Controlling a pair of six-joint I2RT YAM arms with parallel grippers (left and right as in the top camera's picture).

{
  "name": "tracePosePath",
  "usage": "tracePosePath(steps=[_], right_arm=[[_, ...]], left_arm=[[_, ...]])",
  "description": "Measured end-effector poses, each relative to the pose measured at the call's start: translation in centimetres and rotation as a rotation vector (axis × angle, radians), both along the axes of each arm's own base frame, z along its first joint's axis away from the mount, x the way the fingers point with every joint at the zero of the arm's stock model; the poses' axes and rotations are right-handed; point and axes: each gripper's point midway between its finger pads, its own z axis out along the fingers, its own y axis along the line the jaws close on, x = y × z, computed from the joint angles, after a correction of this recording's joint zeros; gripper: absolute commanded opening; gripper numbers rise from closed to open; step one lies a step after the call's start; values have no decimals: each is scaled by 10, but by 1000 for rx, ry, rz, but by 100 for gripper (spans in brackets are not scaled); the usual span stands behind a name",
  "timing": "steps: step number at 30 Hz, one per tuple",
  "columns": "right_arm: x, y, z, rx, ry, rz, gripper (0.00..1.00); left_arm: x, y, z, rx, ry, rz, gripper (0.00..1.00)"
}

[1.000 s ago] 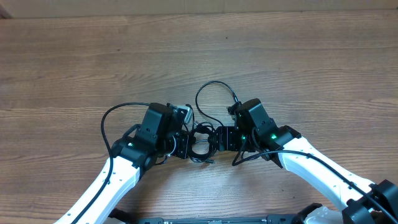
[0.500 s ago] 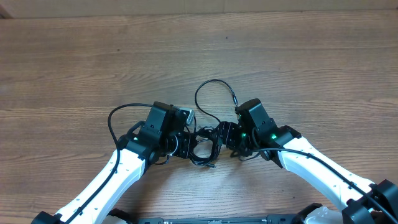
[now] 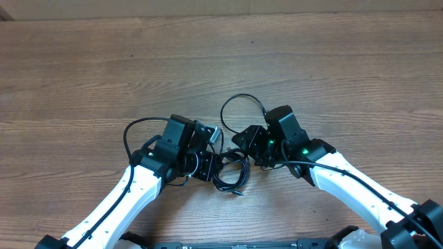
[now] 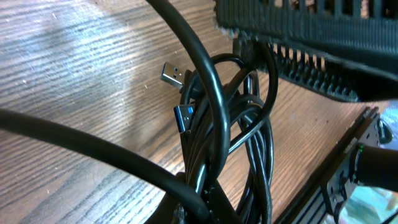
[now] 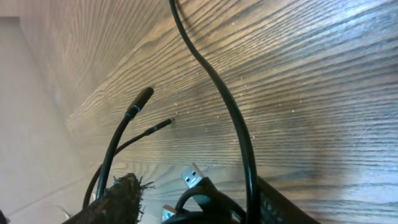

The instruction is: Untangle cables

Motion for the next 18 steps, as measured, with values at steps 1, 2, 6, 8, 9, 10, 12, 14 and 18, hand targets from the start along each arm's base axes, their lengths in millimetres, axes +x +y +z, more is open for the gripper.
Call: tracePosePath(steps=[1, 2, 6, 8, 9, 10, 12, 14, 18], right_arm=[[1, 0, 0, -1, -1, -6, 50], [2, -1, 0, -2, -6, -7, 49], [8, 3, 6, 18, -41, -11, 49], [12, 5, 10, 32, -60, -9, 49], [14, 8, 13, 44, -74, -5, 49], [14, 8, 14, 47, -77, -5, 49], [16, 10, 17, 60, -87, 0, 49], [17, 12, 19, 71, -96, 4, 49], [18, 15, 22, 85, -106, 9, 46]], left_arm=[[-1, 0, 0, 1, 0, -7, 4], [-2, 0, -1, 3, 0, -15, 4], [-7, -1, 0, -5, -6, -62, 4], [-9, -2, 1, -13, -13, -82, 4], [-10, -3, 1, -16, -17, -94, 4], [-10, -3, 1, -16, -19, -96, 4], [-10, -4, 2, -21, -22, -105, 4], [-11, -4, 2, -23, -29, -117, 4], [-12, -6, 2, -25, -34, -131, 4]])
